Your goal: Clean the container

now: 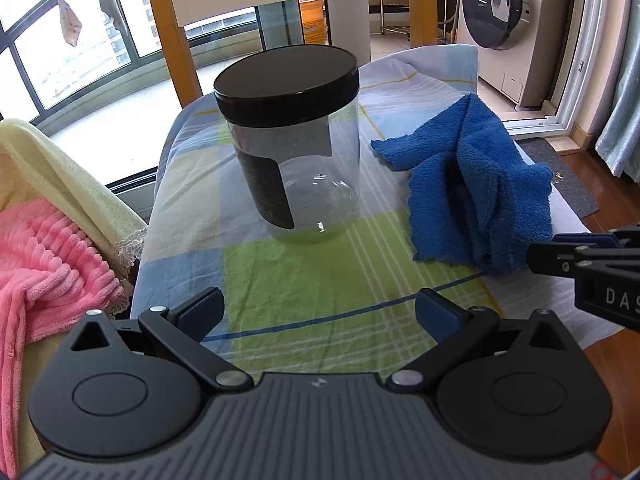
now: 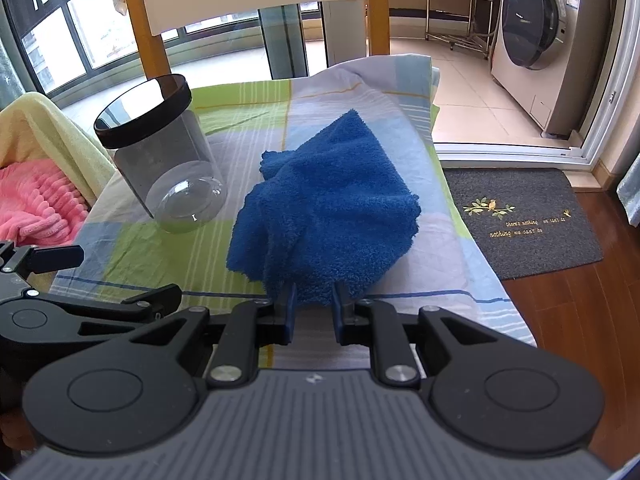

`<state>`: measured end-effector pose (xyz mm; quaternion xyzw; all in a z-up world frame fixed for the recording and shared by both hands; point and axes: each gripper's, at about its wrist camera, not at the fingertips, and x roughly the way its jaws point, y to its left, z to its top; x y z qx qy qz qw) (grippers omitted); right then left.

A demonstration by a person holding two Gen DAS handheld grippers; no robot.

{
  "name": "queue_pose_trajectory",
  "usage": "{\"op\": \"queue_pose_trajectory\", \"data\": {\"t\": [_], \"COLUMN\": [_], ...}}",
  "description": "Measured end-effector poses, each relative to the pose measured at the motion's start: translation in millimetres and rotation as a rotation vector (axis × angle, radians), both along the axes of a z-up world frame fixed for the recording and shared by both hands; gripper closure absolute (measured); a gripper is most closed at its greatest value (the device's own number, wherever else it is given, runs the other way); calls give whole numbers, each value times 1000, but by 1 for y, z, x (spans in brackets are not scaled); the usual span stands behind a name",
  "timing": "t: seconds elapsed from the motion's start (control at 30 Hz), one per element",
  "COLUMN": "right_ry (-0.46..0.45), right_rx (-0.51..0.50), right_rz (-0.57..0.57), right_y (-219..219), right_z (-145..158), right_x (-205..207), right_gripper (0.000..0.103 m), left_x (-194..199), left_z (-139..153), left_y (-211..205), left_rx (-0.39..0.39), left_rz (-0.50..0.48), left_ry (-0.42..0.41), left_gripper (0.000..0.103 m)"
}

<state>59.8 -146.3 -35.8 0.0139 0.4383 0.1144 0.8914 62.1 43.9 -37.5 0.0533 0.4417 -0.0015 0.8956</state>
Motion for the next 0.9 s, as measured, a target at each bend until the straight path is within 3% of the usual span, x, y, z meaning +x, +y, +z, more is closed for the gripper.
{"op": "queue_pose_trajectory", "data": {"t": [0.9], "right_ry": [1], "right_rx": [-13], "right_rz": [-14], "right_y": [1], "right_z": [-1], "right_x": [5], "right_gripper": [87], "left_x": [12], "left_z": [-4], "left_y": [0], "left_rx": [-16], "left_rz": [-18], "left_ry": [-1], "left_gripper": [1]}}
